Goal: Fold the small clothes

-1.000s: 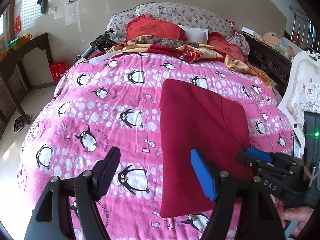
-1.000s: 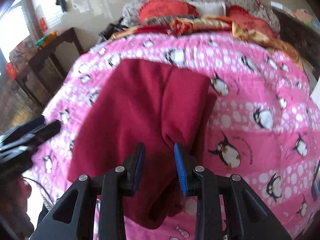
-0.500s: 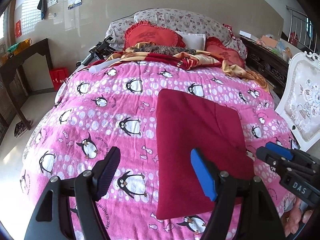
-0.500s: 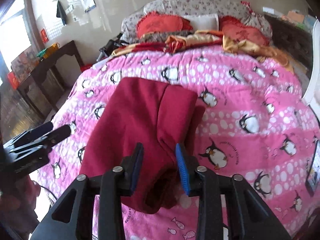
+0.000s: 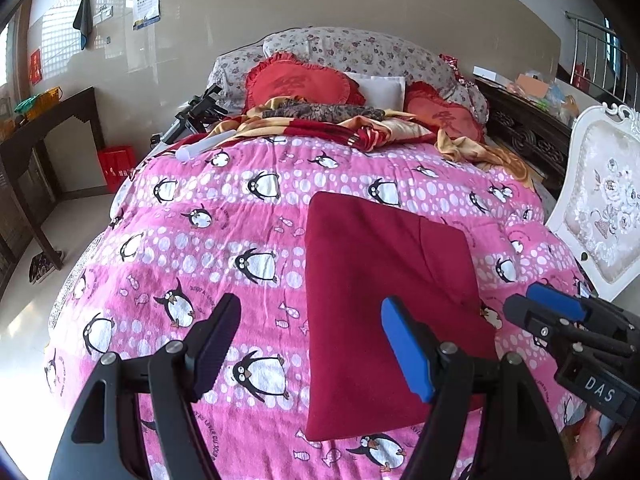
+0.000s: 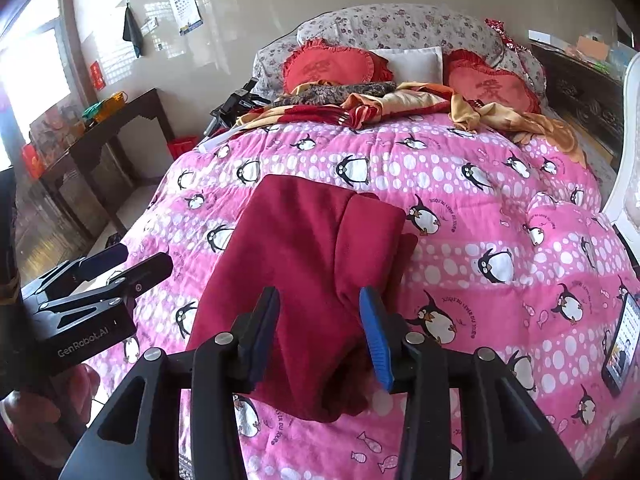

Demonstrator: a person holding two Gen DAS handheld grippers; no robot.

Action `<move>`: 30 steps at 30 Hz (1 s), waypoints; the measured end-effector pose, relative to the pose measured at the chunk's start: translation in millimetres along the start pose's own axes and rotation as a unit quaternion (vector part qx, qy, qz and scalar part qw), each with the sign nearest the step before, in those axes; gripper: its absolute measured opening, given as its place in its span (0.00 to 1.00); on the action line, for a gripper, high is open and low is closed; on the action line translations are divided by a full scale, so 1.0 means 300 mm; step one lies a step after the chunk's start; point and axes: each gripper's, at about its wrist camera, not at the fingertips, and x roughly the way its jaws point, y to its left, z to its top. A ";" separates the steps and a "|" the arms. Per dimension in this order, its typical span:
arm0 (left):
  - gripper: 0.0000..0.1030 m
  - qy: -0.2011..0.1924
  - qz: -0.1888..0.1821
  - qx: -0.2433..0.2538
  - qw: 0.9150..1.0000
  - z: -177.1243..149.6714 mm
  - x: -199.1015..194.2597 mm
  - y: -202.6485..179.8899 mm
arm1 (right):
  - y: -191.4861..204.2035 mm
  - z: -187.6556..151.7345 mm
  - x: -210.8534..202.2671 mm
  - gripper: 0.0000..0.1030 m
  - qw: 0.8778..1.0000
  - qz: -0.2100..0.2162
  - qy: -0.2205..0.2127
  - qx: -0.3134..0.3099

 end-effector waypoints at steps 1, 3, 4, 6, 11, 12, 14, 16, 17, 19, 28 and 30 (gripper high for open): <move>0.74 0.001 -0.001 0.000 1.000 0.000 0.000 -0.001 | 0.003 0.001 -0.001 0.13 1.000 0.000 -0.001 0.001; 0.74 0.000 -0.003 0.002 1.000 -0.001 -0.003 -0.005 | 0.009 0.001 0.000 0.13 1.000 0.002 0.000 0.002; 0.74 -0.001 -0.002 0.004 1.000 -0.001 -0.006 -0.007 | 0.010 0.001 0.000 0.13 1.000 0.004 0.001 0.001; 0.74 -0.004 -0.002 0.004 1.000 0.002 -0.011 -0.010 | 0.020 -0.002 -0.001 0.14 1.000 0.003 0.000 -0.003; 0.74 -0.008 -0.003 0.004 1.000 0.005 -0.019 -0.014 | 0.030 -0.005 -0.002 0.14 1.000 0.006 0.001 -0.006; 0.74 -0.008 -0.004 0.003 1.000 0.006 -0.019 -0.012 | 0.031 -0.006 -0.002 0.14 1.000 0.006 0.001 -0.006; 0.74 -0.008 -0.004 0.003 1.000 0.005 -0.020 -0.013 | 0.030 -0.005 -0.002 0.14 1.000 0.006 0.001 -0.005; 0.74 -0.007 -0.004 0.003 1.000 0.005 -0.019 -0.012 | 0.030 -0.005 -0.001 0.14 1.000 0.006 0.001 -0.005; 0.74 -0.007 -0.004 0.003 1.000 0.006 -0.021 -0.013 | 0.029 -0.005 -0.002 0.14 1.000 0.005 0.001 -0.006; 0.74 -0.008 -0.004 0.003 1.000 0.005 -0.019 -0.012 | 0.031 -0.008 -0.001 0.14 1.000 0.005 0.003 -0.006; 0.74 -0.007 -0.004 0.003 1.000 0.005 -0.019 -0.014 | 0.037 -0.015 0.009 0.14 1.000 0.006 0.008 -0.003; 0.74 -0.005 -0.006 0.003 1.000 0.004 -0.018 -0.015 | 0.036 -0.014 0.010 0.14 1.000 0.006 0.008 -0.004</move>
